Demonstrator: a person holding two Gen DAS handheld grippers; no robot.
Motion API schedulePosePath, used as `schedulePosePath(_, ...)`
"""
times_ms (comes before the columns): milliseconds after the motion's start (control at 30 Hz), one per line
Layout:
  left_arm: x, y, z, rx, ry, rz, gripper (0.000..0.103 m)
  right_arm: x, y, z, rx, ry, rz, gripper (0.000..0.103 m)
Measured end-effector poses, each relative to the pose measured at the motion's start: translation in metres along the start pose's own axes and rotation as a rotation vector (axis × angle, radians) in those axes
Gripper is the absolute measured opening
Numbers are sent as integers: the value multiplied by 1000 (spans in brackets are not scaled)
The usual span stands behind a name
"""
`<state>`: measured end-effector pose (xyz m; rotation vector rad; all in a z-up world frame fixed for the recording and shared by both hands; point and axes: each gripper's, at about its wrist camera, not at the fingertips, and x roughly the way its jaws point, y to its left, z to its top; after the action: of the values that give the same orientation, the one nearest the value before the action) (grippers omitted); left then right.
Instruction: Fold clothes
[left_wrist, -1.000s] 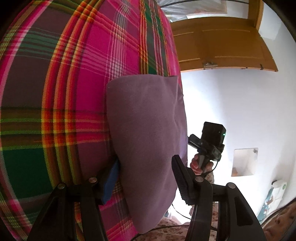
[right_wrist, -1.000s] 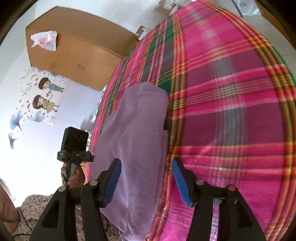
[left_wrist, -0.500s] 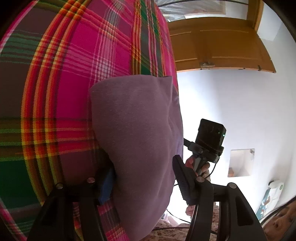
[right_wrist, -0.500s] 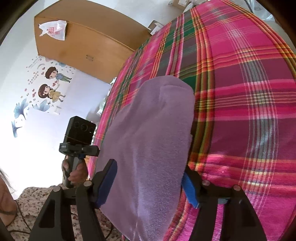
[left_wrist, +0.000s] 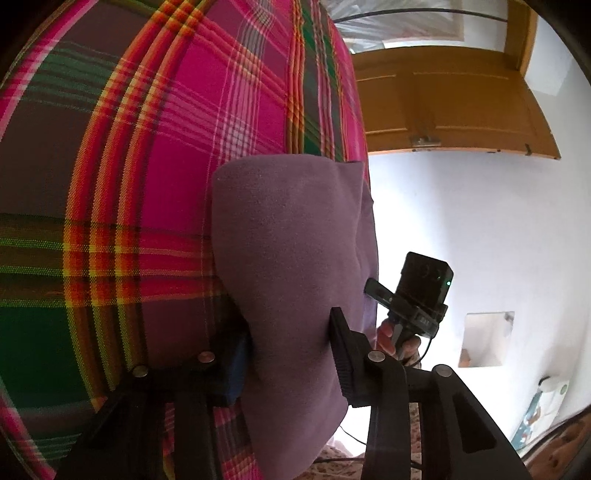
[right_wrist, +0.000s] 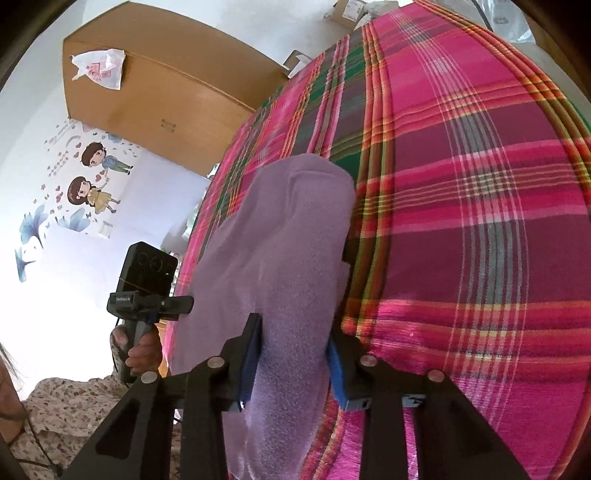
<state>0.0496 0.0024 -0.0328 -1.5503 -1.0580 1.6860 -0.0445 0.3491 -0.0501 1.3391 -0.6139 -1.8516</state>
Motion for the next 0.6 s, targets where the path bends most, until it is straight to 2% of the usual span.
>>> schedulePosePath(167,-7,3,1,2,-9,0,37,1,1,-1,-3,-18,-13,28)
schedulePosePath(233,1,-2,5,5,-15,3,36,1,2,-3,-7,-33,-19,27)
schedulePosePath(600,7,-3,15,3,-57,-2,35,-4,1,-12,1,-98,-21,23)
